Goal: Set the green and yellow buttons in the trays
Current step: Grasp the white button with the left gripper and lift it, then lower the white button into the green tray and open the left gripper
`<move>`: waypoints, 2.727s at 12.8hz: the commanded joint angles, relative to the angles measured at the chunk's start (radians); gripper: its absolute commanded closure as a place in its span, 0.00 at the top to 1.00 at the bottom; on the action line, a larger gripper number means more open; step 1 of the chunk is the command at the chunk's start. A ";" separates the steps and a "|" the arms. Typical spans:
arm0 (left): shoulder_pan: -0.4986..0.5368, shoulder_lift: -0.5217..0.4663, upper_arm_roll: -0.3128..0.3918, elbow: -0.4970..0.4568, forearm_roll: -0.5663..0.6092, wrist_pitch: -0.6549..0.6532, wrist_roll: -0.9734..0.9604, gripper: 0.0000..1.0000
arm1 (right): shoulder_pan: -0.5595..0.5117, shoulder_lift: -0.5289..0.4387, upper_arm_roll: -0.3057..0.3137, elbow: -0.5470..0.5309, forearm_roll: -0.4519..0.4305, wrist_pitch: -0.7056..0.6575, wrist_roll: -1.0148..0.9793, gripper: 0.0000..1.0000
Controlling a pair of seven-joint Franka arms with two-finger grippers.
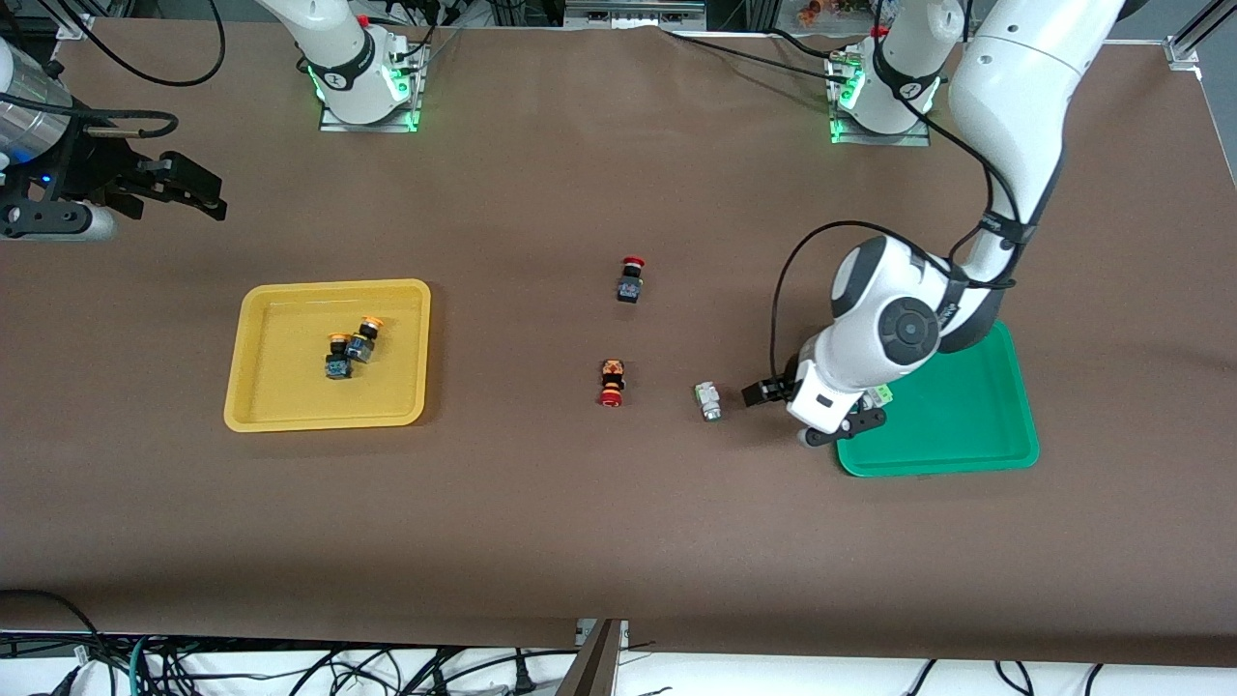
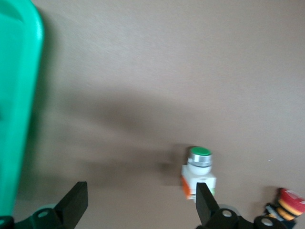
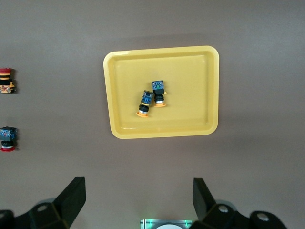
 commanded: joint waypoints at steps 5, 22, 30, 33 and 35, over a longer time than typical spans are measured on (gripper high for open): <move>-0.091 0.141 -0.014 0.122 0.089 0.108 -0.254 1.00 | -0.016 0.012 0.012 0.033 -0.007 -0.035 -0.017 0.99; 0.035 0.002 0.007 0.122 0.218 -0.305 0.300 0.00 | -0.013 0.013 0.013 0.032 -0.006 -0.035 -0.014 0.99; 0.067 -0.036 0.335 -0.048 0.024 -0.204 1.003 0.10 | -0.013 0.016 0.015 0.030 -0.006 -0.036 -0.015 0.99; 0.079 -0.064 0.357 -0.102 0.008 -0.126 1.015 1.00 | -0.013 0.016 0.015 0.030 -0.004 -0.036 -0.015 0.99; 0.078 -0.118 0.349 -0.074 -0.054 -0.193 0.923 1.00 | -0.015 0.016 0.013 0.029 -0.004 -0.036 -0.015 0.99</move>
